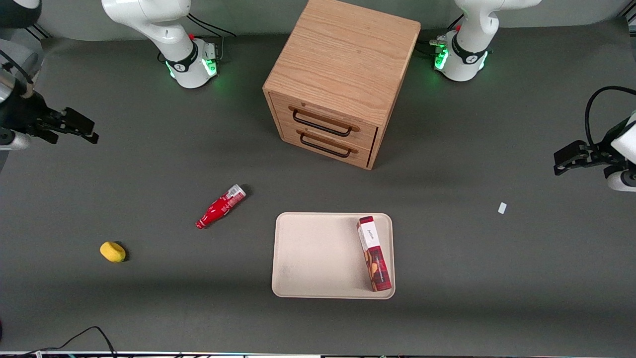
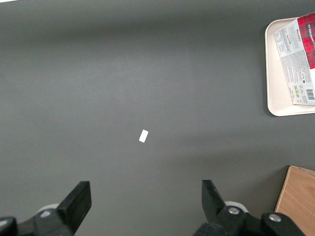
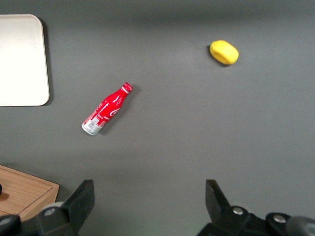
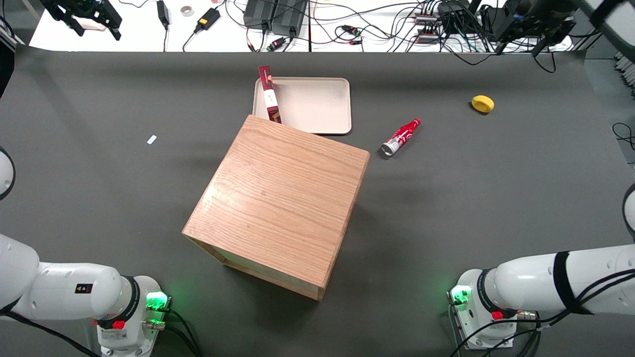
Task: Place coke bottle on tray
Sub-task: 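Move the right gripper down over the red Coca-Cola bottle and close on it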
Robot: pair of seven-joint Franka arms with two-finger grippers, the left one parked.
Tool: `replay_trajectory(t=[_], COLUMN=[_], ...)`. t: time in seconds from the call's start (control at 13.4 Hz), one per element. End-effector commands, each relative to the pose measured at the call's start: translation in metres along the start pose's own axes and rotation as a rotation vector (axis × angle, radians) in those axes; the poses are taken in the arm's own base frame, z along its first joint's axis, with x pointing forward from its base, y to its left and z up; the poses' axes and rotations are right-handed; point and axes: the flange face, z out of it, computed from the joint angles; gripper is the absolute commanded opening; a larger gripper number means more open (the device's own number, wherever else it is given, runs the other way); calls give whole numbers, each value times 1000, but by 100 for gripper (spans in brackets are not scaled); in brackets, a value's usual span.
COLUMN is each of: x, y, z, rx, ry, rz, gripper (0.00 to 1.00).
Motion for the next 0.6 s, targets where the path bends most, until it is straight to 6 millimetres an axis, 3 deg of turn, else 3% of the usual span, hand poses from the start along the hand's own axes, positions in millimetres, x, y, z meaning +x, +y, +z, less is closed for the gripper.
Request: replay_trajectory(t=[0.0, 0.22, 0.37, 0.52], x=[17, 25, 19, 15], y=[-44, -98, -133, -152], z=[28, 86, 143, 205], rx=[-20, -10, 1, 15], ry=[-16, 3, 6, 2], rz=[64, 226, 391, 522], gripper=[100, 100, 100, 100])
